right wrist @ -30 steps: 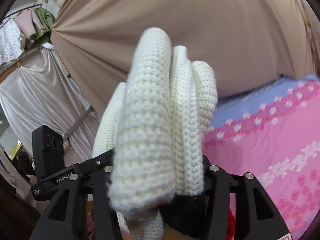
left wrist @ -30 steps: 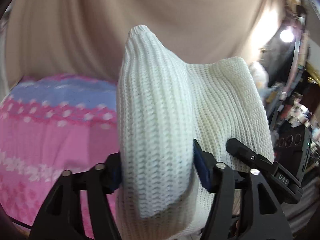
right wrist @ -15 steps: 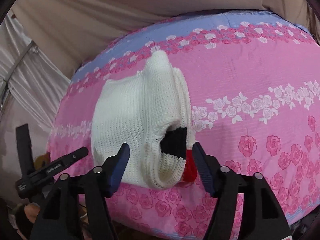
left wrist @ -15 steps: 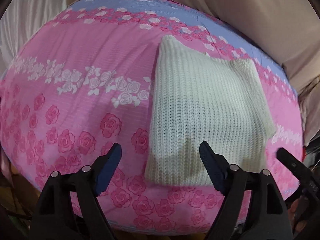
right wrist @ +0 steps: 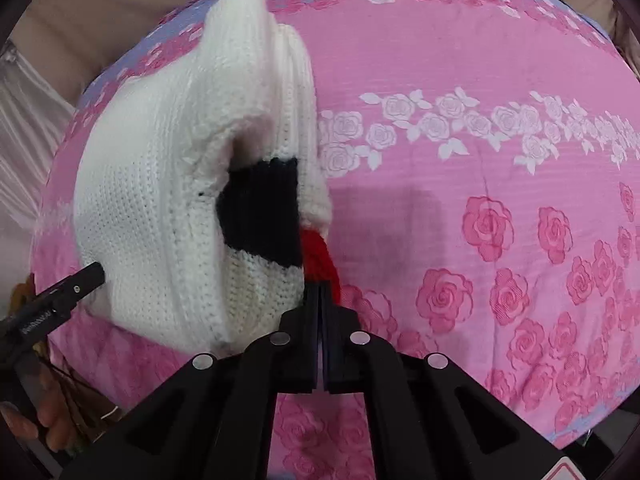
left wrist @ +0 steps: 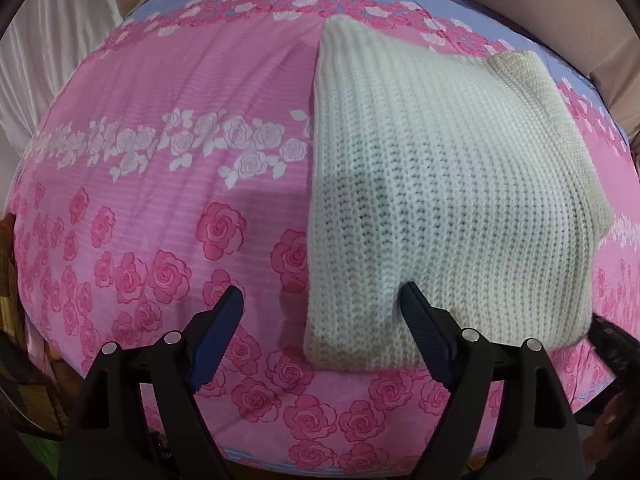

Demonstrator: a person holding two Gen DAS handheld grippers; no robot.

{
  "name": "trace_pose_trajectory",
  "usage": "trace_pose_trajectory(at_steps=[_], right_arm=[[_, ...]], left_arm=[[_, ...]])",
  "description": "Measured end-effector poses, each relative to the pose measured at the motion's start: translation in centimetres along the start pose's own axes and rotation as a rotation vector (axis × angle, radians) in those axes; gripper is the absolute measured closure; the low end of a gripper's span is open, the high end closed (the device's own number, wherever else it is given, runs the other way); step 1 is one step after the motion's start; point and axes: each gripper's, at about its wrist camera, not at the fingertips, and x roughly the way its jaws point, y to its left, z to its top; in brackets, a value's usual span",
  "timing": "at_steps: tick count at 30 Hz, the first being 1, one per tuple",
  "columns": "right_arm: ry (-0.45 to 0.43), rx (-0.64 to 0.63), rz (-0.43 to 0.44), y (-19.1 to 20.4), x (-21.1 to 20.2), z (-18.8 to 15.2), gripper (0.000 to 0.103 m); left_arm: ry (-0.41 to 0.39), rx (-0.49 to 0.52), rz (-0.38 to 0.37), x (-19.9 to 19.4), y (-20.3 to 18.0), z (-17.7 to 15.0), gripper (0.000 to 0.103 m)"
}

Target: Fold small clothes

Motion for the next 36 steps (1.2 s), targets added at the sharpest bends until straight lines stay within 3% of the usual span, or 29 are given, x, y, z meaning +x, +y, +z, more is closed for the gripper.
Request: trace_pose_trajectory(at_steps=[2,4,6,7,8,9,10,11,12,15,17,20,21,23,25,28,31,34,36], right_arm=[[-0.077,0.054,0.073,-0.2,-2.9,0.2,0.096],[-0.16,0.023,0.103,1.0,-5.8,1.3,0.093],[-0.188,-0.021,0.114,2.3,-6.6,3.1,0.068],[-0.187,-0.033,0.118,2.9,-6.3,4.1,0.035],[-0.181,-0.052,0.12,3.4,-5.4,5.2,0.032],[-0.171,-0.067,0.104,3.9,-4.2,5.9,0.035],[-0.141,-0.08,0.09,4.3,-2.7,6.5,0.048],[-0.097,-0.083,0.091,4.2,-1.3,6.8,0.084],[-0.055,-0.057,0.1,3.9,-0.2,6.9,0.082],[-0.178,0.038,0.19,2.4,-3.8,6.2,0.085],[-0.221,0.039,0.166,1.8,-4.9,5.4,0.085],[-0.101,0.025,0.067,1.0,0.7,4.2,0.083],[-0.122,0.032,0.085,0.8,0.7,4.1,0.082],[-0.13,0.06,0.099,1.0,-1.2,4.4,0.081],[-0.19,0.065,0.129,1.4,-3.9,4.4,0.08],[-0.283,-0.008,0.107,3.0,-6.7,4.5,0.08],[-0.255,-0.097,0.086,5.0,-5.1,6.3,0.081],[-0.104,-0.129,-0.017,5.0,0.9,8.5,0.082],[-0.117,-0.124,-0.026,4.3,1.4,8.9,0.082]], left_arm=[[-0.036,-0.005,-0.003,-1.2,0.0,0.2,0.025],[-0.056,-0.02,-0.013,-1.8,0.1,0.7,0.025],[-0.06,-0.022,-0.003,-1.8,0.0,1.2,0.025],[-0.058,-0.022,0.005,-1.7,0.0,1.4,0.025],[-0.053,-0.023,0.006,-1.4,0.0,1.7,0.025],[-0.048,-0.024,0.007,-1.2,0.1,1.8,0.024],[-0.044,-0.022,0.008,-1.0,0.0,1.8,0.024],[-0.041,-0.017,0.011,-0.8,-0.1,1.9,0.023],[-0.041,-0.013,0.014,-0.7,0.0,1.9,0.023],[-0.049,-0.008,0.015,-0.6,0.0,1.6,0.02],[-0.044,-0.002,0.013,-0.1,-0.3,1.4,0.02],[-0.033,0.016,0.033,0.8,-1.0,1.1,0.02],[-0.036,0.023,0.041,0.7,-1.1,1.1,0.02],[-0.05,0.03,0.043,0.0,-1.1,1.3,0.02],[-0.068,0.016,0.042,-0.6,-1.0,1.4,0.02],[-0.062,0.005,0.042,-0.4,-0.9,1.8,0.02],[-0.047,0.003,0.044,0.3,-1.0,2.4,0.02],[-0.035,0.017,0.047,1.0,-1.4,2.8,0.019],[-0.033,0.022,0.052,0.8,-1.6,2.8,0.019]])
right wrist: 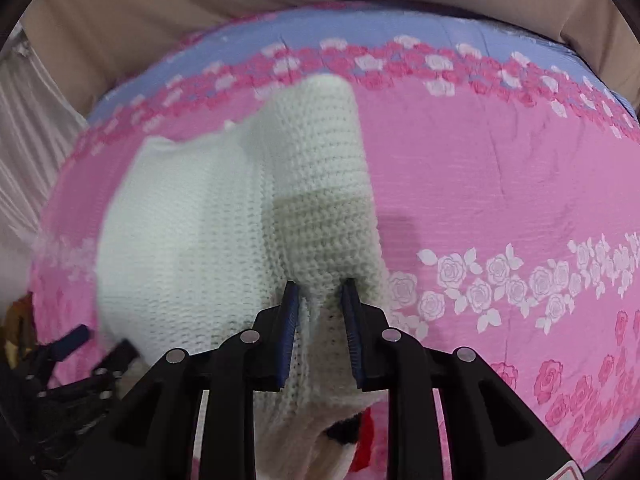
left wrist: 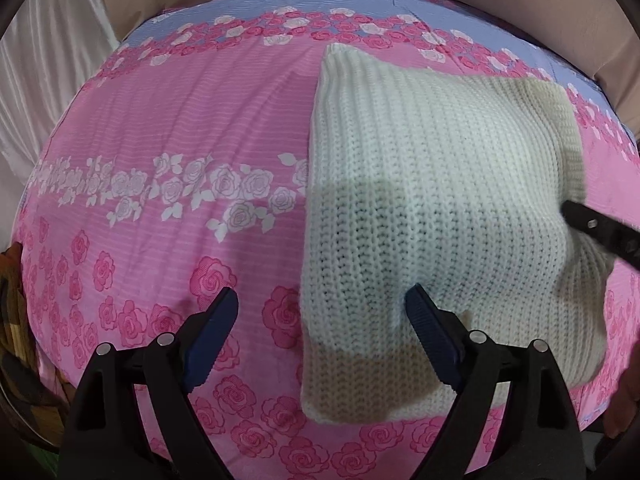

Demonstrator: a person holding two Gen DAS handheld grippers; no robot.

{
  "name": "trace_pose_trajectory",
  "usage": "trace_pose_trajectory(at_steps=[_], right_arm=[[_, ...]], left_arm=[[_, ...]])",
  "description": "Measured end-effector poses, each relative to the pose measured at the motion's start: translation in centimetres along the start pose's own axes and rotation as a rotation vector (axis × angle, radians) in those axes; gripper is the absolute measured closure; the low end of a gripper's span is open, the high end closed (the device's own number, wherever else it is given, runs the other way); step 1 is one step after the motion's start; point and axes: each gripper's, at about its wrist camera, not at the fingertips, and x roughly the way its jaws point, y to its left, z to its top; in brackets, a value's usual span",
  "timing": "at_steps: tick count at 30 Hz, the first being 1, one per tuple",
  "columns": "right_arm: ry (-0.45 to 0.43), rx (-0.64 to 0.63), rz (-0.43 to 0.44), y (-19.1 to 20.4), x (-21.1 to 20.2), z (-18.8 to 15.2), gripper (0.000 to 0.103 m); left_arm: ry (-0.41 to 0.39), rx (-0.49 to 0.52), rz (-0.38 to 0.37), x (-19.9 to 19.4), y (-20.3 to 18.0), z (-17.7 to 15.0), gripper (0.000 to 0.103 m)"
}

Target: Fold small clothes

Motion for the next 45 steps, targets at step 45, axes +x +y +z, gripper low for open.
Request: trace_pose_trajectory(at_steps=[45], right_arm=[[0.011,0.072,-0.027,0.1,-6.5,-11.3,0.075]], left_arm=[[-0.052,0.072,0.001,-4.0,-1.9,-5.0,0.02]])
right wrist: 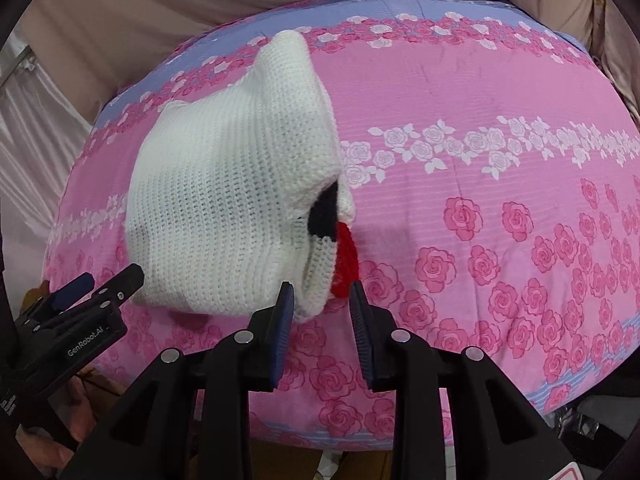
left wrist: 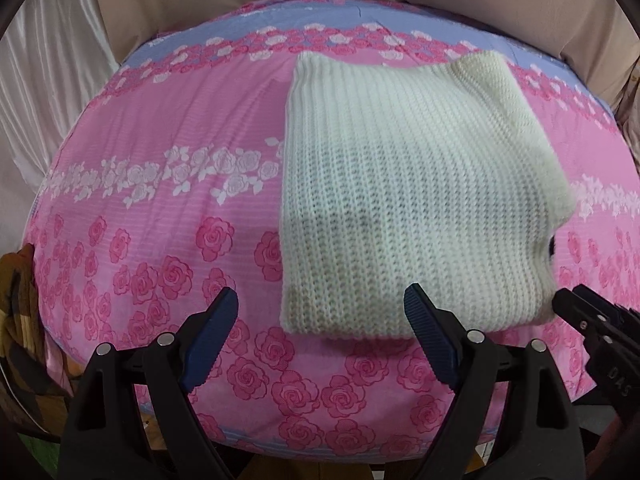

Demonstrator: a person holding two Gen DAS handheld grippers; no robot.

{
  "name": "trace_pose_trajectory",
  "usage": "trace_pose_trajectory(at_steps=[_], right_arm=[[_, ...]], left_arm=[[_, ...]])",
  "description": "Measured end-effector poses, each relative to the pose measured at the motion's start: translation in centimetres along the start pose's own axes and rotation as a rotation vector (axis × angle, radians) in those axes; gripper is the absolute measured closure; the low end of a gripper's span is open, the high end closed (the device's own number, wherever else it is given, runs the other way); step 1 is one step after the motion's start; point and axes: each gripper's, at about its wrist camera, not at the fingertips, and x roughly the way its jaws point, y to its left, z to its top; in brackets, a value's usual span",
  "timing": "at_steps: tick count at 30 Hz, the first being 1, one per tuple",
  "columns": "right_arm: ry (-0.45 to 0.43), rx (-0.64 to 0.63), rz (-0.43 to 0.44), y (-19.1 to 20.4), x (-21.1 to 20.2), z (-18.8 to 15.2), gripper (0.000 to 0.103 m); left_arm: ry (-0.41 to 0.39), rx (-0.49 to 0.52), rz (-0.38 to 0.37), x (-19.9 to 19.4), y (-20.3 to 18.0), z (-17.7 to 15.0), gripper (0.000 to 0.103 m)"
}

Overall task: Fold small clothes
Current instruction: 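Release the sweater with the right gripper and pull both grippers back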

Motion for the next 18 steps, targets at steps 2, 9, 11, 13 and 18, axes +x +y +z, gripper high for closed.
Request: trace_pose_trajectory(at_steps=[2,9,11,13,18], right_arm=[[0.033,-0.039,-0.054,0.4,2.5,-0.2,0.075],[0.049,-0.13,-0.009,-1.3,2.4,0.0,0.061],[0.038,-0.125,-0.013,-2.2,0.7,0.1,0.061],[0.005,-0.094,-0.019,-2.9,-1.0,-0.1,0.06],[-0.077,0.081,-0.073,-4.5,-4.4,-2.5,0.056]], left_arm=[[0.015,0.003,0.021,0.6,-0.2,-0.1,0.02],[-0.019,-0.082,0.123,-1.2,-0.9,-1.9,0.02],[-0.034,-0.124,0.103,-2.2,-0.9,-2.5,0.02],[-0.05,-0.116,0.072,-2.9,-1.1,-2.9,0.02],[-0.101,-0.022,0.077,-4.6,-1.6,-3.1,0.02]])
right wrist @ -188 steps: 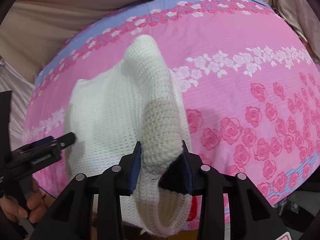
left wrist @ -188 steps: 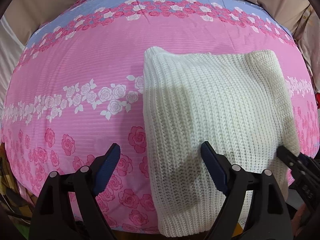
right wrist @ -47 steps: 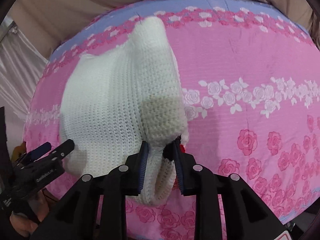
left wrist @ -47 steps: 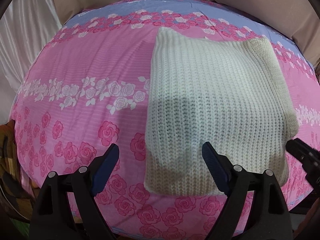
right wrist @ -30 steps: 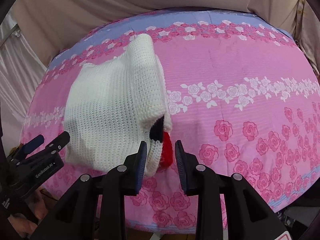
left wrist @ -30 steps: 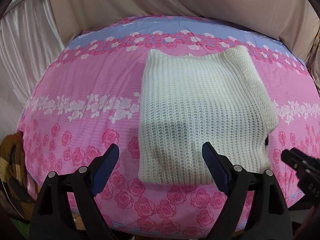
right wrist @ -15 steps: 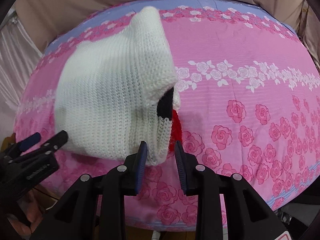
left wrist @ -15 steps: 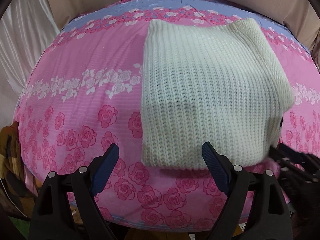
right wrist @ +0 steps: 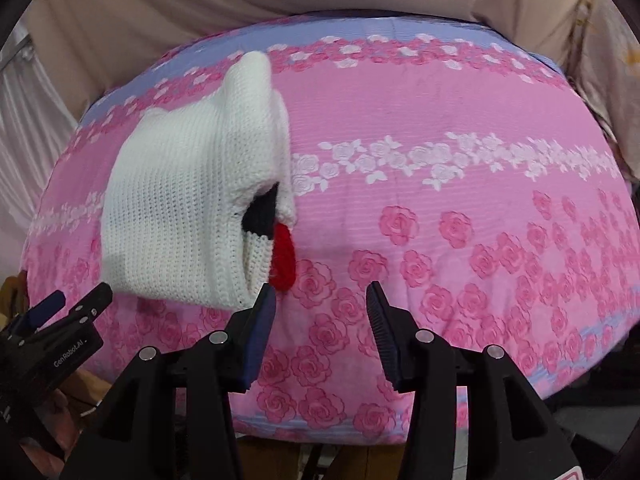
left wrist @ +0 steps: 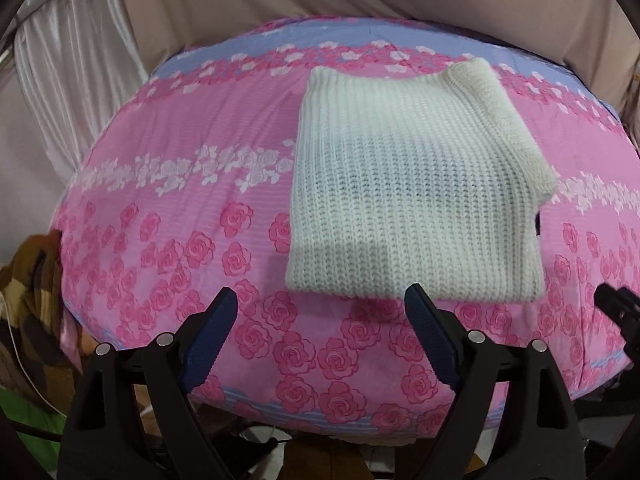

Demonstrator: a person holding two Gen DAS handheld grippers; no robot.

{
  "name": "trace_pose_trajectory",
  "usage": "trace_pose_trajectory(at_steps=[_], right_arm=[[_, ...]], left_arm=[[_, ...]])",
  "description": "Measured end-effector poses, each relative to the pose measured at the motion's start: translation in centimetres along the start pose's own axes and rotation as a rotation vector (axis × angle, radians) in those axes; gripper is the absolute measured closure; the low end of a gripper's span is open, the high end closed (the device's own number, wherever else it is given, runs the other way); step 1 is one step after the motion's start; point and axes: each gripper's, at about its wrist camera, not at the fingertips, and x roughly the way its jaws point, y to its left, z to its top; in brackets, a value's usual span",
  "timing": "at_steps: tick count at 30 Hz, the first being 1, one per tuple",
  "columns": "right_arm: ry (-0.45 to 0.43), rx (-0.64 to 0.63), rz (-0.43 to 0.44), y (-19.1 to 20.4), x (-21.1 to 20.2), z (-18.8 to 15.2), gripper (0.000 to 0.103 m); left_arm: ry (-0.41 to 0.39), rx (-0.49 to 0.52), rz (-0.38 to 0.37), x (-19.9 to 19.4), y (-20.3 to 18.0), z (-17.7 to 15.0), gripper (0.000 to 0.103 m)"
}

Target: Fold small clothes

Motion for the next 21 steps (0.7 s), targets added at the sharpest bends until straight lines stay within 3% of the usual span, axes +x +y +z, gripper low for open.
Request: trace_pose_trajectory(at_steps=[6,21], right_arm=[[0.022,0.044,-0.039,0.8,0.0,-2.4,0.055],[-0.067,0.01,-0.059,4.5,-3.0,-3.4,0.048]], left_arm=[[-0.031,0.006,-0.03,-1.2,1.0,-0.6,0.02],[-0.09,-0.003,-0.03,-3.1,2.3,-1.0,0.012]])
